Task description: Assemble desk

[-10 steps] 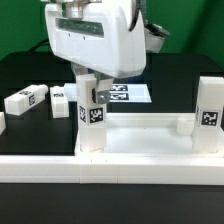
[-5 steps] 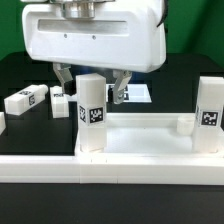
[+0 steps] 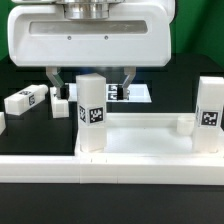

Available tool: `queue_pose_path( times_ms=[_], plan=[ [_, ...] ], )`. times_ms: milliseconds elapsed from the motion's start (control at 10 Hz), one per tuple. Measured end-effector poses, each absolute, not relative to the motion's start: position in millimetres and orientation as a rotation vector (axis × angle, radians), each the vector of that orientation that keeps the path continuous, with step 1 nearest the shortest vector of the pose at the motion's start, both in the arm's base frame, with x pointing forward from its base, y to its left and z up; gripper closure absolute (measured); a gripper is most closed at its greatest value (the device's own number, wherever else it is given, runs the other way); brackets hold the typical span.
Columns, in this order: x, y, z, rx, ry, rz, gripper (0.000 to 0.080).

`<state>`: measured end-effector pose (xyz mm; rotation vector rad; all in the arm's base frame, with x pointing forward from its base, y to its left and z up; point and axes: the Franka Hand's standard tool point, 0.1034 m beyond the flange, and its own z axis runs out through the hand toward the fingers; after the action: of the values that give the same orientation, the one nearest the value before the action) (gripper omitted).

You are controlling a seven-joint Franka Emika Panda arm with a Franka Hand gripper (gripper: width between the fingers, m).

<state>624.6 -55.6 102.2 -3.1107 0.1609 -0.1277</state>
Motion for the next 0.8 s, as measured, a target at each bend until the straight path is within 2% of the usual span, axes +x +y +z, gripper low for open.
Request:
queue_pose_path(
  times_ms=[500,700,800],
  plan=[
    [624.2,-59.5,102.4,-3.123,-0.490,-0.117,0.0151],
    [624.0,-60.0,102.0,-3.116,-0.539,-0.115,0.0151],
    [623.9,-60.1,102.0,-3.116,-0.539,-0.115,0.0273]
  ],
)
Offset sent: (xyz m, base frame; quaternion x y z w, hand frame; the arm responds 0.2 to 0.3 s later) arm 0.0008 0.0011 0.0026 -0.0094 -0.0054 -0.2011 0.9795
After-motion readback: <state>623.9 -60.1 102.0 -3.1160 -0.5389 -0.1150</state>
